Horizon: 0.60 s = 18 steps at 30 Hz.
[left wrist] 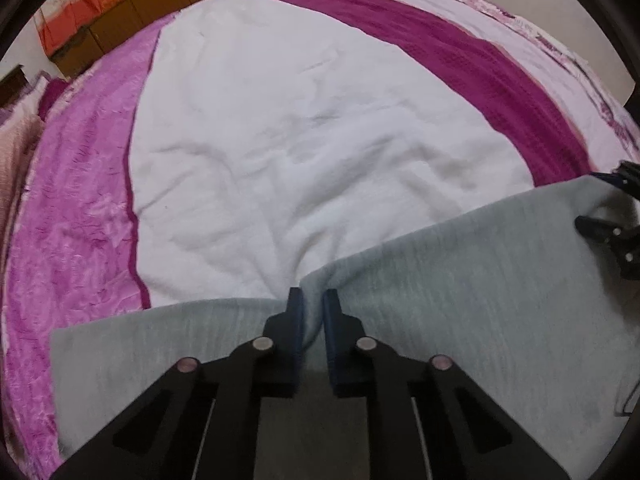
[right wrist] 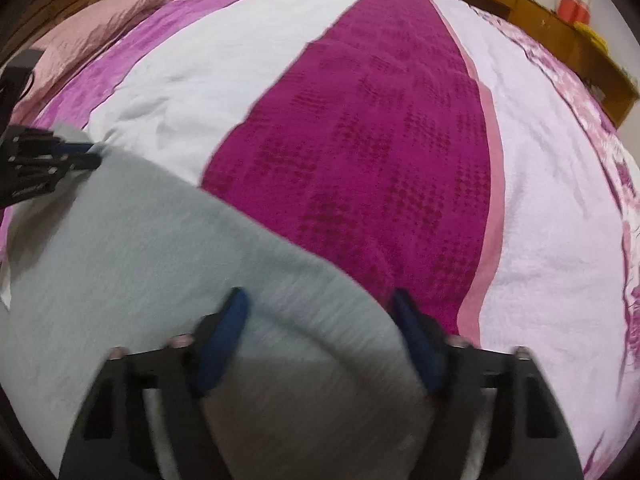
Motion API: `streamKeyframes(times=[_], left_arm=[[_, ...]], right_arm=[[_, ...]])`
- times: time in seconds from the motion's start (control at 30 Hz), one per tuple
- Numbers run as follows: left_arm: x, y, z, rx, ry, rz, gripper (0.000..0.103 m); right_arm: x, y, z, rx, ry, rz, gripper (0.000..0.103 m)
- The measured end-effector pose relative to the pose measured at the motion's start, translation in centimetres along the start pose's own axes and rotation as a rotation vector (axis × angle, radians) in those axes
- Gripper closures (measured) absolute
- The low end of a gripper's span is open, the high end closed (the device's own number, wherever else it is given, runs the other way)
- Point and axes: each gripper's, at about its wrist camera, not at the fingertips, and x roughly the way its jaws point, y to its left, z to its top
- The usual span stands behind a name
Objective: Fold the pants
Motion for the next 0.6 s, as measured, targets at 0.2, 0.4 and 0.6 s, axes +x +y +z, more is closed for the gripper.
streamKeyframes(times=[0.2, 0.4, 0.6], left_arm=[[-2.3, -0.7, -0.9, -0.049, -0.055, 0.060, 0.099], [-7.2, 0.0, -2.5, -0.107, -0.128, 0.011, 0.099], [-12.5, -0.7, -5.7, -0.121, -0.189, 0.008, 0.099]], right_arm=[[-2.9, 1.8, -0.7, -0.060, -0.061, -0.078, 0.103], [-6.7, 1.7, -2.2, -0.007, -0.112, -0.024, 0.103], [-10.6, 3.1, -3.5, -0.029, -0.144, -0.003, 0.103]])
